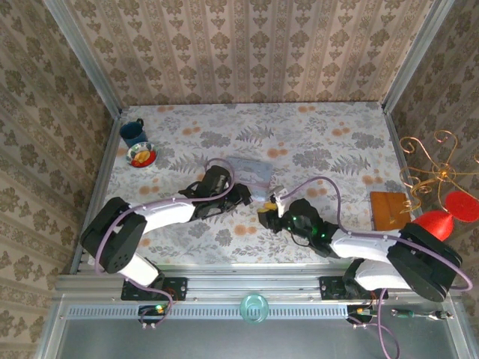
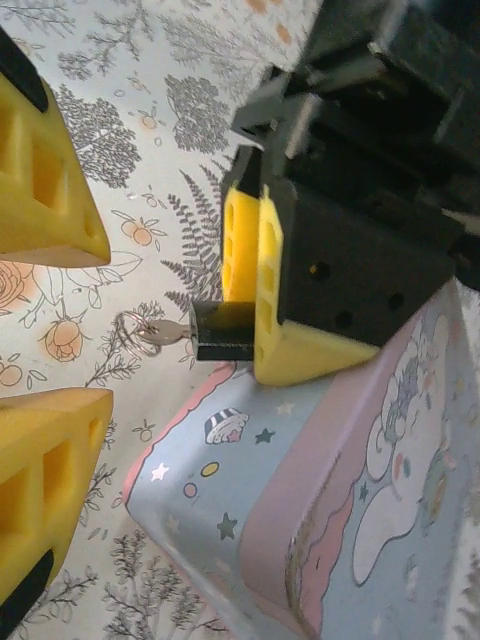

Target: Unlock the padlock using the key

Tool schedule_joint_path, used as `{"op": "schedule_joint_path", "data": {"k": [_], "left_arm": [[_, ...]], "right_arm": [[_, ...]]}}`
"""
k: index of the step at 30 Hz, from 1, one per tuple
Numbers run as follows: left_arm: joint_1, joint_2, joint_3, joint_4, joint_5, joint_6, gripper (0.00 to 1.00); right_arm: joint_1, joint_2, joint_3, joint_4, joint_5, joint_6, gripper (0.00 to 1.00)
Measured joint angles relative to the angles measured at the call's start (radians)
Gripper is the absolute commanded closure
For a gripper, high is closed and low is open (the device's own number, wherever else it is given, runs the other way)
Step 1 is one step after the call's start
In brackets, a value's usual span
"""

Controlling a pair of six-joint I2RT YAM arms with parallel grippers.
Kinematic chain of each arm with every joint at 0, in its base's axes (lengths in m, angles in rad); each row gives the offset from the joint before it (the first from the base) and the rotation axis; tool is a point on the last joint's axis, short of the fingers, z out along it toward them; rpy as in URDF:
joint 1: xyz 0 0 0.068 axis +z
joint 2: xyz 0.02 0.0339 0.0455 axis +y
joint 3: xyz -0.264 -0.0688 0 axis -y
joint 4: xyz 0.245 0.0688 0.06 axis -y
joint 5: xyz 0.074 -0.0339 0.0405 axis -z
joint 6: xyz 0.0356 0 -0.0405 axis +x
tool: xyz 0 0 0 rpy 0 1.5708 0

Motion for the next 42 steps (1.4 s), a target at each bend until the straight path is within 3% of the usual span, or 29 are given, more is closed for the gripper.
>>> {"op": "schedule_joint_path", "data": {"k": [8, 18, 30, 36, 42], "left_arm": [[-0.023, 0.052, 0.039, -0.148, -0.042, 0.141, 0.91], [-0.075, 0.092, 0.102, -0.27, -0.147, 0.278, 0.86], [-0.121, 0.073, 0.066, -0.265, -0.254, 0.372, 0.52], [-0.123, 0.028, -0.031, -0.157, -0.262, 0.43, 0.44], [-0.106, 0.017, -0.077, -0.071, -0.241, 0.47, 0.46]], "right_arm": [[-0.011, 0.15, 0.071, -0.063, 0.008, 0.193, 0.62], [-0.016, 0.138, 0.07, -0.123, 0.008, 0.239, 0.62], [-0.022, 0.082, 0.068, -0.146, 0.013, 0.243, 0.62], [-0.023, 0.051, 0.064, -0.15, 0.014, 0.243, 0.62], [-0.023, 0.045, 0.058, -0.149, 0.016, 0.243, 0.62]]}}
